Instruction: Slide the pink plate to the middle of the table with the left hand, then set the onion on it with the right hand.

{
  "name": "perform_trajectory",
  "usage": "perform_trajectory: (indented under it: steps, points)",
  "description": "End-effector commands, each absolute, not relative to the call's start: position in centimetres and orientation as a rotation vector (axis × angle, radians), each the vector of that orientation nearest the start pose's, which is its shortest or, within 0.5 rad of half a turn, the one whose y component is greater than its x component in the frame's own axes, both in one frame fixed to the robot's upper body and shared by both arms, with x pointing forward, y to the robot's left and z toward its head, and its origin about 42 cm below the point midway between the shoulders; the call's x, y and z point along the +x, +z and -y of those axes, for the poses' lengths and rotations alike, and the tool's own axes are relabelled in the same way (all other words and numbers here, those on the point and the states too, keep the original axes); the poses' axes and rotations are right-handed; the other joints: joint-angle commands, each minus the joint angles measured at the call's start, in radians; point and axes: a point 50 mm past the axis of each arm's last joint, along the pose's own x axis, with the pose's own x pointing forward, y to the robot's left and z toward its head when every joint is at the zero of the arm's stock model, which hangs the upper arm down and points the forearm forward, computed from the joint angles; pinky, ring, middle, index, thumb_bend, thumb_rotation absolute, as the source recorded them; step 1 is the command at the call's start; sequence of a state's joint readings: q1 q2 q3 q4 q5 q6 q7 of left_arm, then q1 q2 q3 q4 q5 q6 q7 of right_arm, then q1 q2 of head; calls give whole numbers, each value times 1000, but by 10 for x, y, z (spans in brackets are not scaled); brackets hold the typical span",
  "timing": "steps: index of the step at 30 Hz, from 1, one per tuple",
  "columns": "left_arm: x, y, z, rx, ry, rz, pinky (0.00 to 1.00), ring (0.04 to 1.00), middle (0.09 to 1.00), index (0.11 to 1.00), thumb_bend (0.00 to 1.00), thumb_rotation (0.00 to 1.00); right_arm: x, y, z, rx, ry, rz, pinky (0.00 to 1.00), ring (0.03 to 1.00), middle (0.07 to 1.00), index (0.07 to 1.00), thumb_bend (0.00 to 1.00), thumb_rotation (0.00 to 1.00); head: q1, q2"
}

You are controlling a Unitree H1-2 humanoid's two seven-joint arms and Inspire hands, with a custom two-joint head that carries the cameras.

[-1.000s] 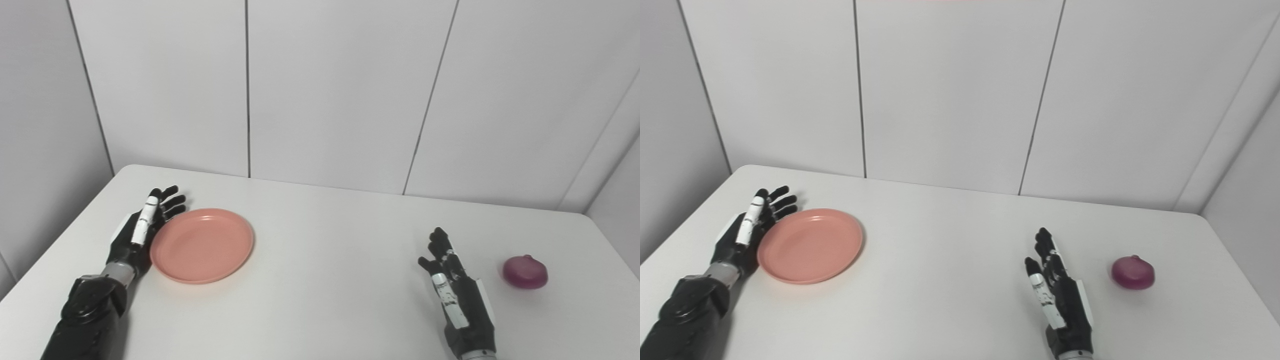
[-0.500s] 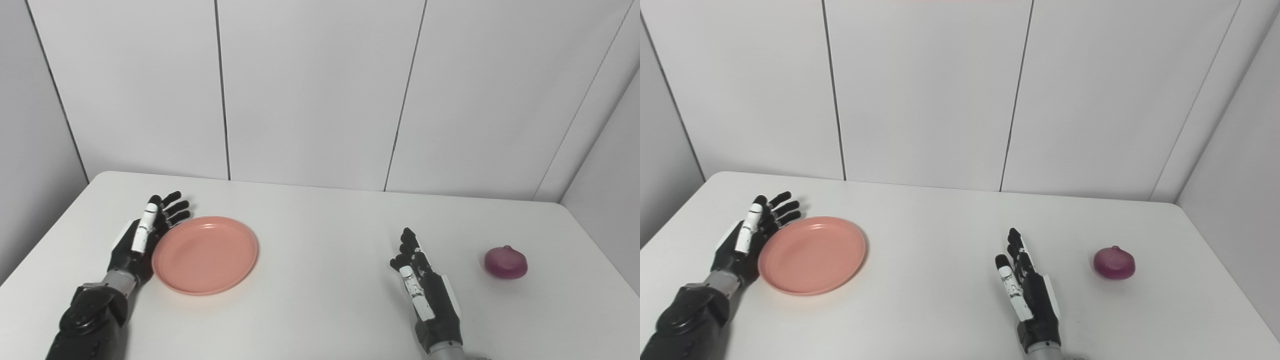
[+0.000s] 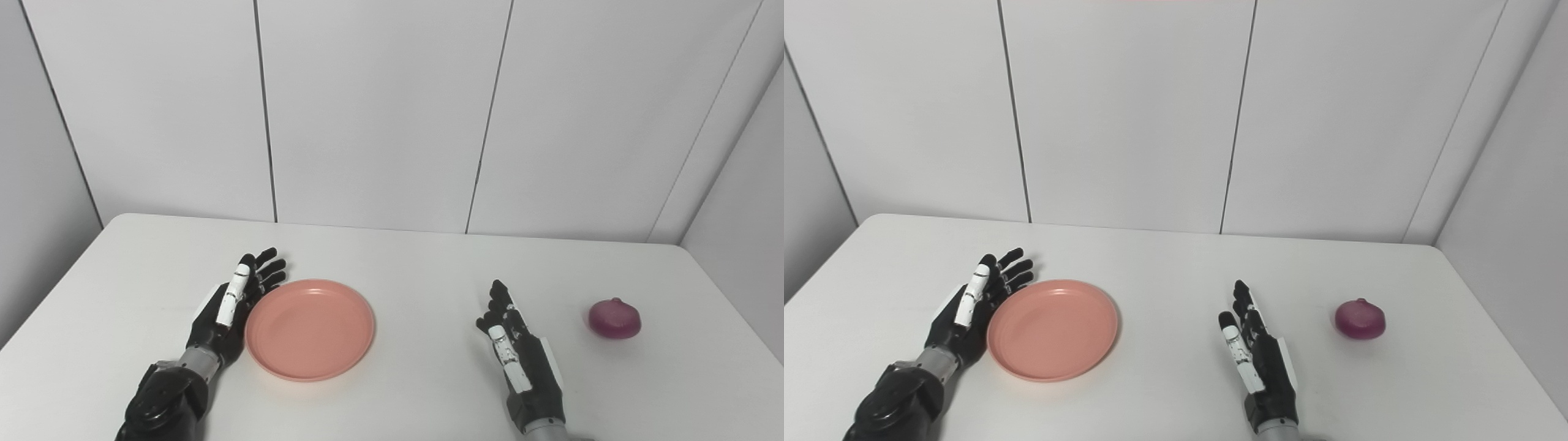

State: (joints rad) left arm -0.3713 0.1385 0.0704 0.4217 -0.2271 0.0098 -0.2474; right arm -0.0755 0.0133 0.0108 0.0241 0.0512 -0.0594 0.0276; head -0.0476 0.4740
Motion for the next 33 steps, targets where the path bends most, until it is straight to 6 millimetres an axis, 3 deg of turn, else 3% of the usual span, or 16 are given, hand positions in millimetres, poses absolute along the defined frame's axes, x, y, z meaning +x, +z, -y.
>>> perform_trajectory:
  steps: [1,21,26,33]
  points:
    - [406,119,-236,-110,-203,-19,908,900,884,876,531,1000,309,114,198,70,70,120,1000,1000,986,974,582,718,1,1]
    - [373,113,-183,-121,-186,1,919,912,907,906,533,1000,312,116,201,102,77,108,1000,1000,982,969,597,661,-19,5]
    - [364,116,-169,-138,-202,-4,910,910,910,911,547,1000,311,117,203,84,78,111,1000,1000,982,972,611,694,-20,13]
    - [348,121,-145,-174,-218,8,913,919,918,922,517,1000,310,119,208,86,80,110,1000,1000,983,976,583,663,-24,26]
